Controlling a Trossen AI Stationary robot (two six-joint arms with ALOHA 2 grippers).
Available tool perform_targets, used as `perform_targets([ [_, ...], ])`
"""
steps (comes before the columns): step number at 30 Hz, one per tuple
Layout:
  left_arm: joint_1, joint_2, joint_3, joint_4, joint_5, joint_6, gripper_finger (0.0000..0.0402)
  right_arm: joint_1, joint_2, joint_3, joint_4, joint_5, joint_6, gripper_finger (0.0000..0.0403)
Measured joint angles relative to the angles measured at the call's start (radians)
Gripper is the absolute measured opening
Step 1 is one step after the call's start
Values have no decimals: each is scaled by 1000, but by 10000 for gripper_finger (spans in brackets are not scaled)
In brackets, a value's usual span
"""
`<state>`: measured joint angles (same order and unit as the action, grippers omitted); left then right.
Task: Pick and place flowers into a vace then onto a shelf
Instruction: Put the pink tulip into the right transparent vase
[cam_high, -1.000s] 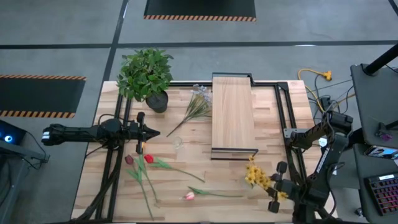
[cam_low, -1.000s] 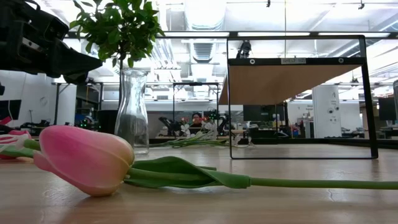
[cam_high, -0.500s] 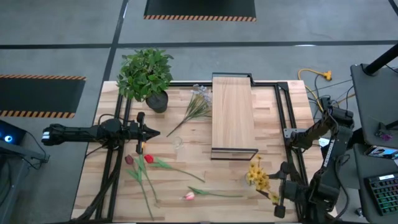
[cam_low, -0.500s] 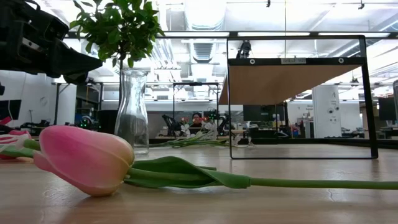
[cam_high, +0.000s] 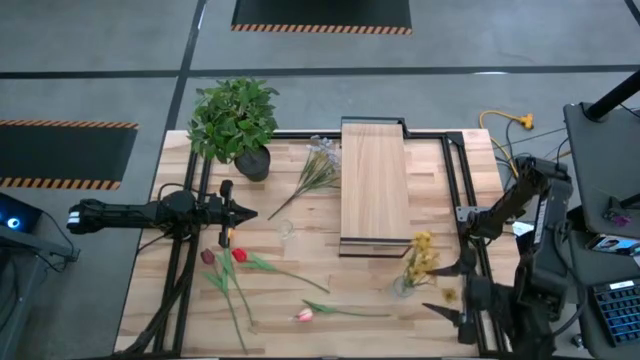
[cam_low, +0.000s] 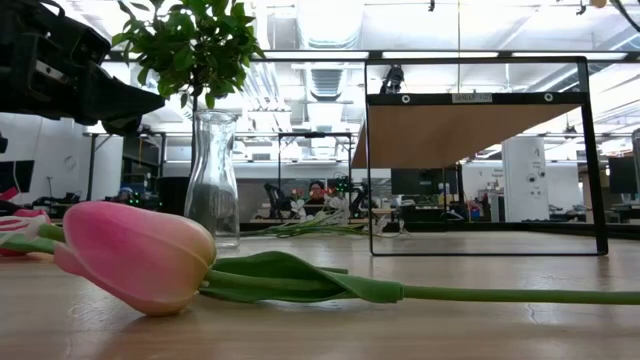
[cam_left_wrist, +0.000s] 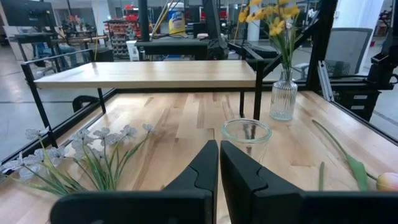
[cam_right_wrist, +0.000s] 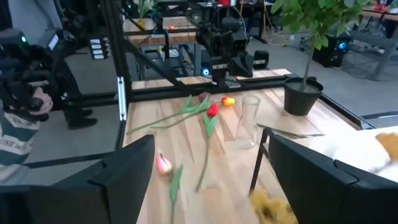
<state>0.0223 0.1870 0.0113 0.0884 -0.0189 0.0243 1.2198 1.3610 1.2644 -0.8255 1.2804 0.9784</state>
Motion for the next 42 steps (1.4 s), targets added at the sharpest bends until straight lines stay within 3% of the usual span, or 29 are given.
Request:
perform_targets([
  [15,0,0,0,0,0,0,0,-40,-30,101,24,-3,-151,305],
  [22,0,0,0,-1,0,0,0,-164,88,196,80,-190,-355,295],
  [28,0,0,0,-2,0,0,0,-243,185,307,78,-340,-412,287],
  [42,0,0,0,-2,0,0,0,-329,438,514,64,-567,-538,277],
])
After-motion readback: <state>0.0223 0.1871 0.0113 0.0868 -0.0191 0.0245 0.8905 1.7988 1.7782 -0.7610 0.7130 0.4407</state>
